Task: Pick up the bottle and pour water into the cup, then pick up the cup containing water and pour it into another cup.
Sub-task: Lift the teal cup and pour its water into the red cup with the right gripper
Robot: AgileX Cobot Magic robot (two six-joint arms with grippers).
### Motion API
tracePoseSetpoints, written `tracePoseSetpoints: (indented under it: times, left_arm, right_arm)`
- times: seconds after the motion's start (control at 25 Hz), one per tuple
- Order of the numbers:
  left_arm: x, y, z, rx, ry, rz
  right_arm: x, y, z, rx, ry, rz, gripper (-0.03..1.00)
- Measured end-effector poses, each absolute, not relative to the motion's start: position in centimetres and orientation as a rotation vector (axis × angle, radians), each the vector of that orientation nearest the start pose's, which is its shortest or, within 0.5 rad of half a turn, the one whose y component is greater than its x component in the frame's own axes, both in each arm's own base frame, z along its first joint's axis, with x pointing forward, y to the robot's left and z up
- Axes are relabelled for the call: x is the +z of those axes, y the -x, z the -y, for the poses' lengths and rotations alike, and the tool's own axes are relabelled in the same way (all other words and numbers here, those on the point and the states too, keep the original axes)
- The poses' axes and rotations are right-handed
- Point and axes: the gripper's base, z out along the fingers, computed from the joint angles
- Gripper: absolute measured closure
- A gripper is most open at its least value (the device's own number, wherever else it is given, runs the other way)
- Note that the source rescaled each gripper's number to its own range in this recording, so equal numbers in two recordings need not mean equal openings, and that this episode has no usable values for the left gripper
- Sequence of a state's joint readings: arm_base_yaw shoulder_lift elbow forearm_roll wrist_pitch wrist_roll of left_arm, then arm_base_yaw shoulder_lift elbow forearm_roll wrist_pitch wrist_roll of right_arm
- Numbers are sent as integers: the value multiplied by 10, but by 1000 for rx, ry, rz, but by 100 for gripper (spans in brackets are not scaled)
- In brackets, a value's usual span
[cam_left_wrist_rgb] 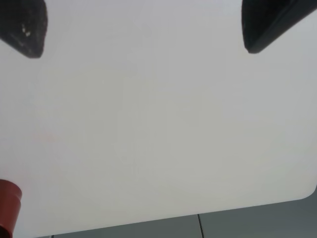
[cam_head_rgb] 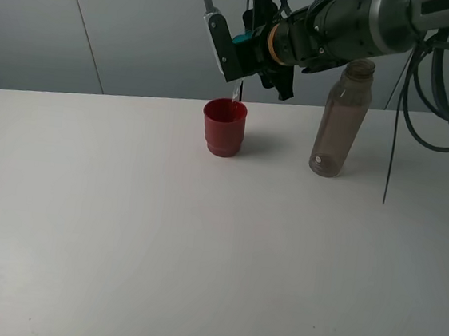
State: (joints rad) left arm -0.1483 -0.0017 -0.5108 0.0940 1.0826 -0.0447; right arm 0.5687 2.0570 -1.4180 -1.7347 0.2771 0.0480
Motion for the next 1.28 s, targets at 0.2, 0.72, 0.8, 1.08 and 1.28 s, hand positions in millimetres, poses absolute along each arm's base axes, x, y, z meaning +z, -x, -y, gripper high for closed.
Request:
tracePoseSetpoints:
  times: [0.2,0.72,0.8,1.08,1.28]
  left_arm:
    - [279,6,-9,-7,-100,-2048]
    - [279,6,-9,-7,-100,-2048]
    - [279,6,-9,-7,-100,-2048]
    - [279,6,-9,-7,-100,-2048]
    - [279,6,-9,-7,-100,-2048]
  right_arm:
    - [200,-403,-240,-952,1930,-1062,77]
    - [201,-400,-243,-1022,1985,-988,78]
    - [201,-400,-243,-1023,1987,-986,78]
    - [201,-398,-247,-944,1974,-984,78]
    - [218,-394,-246,-859,1866,-1081,78]
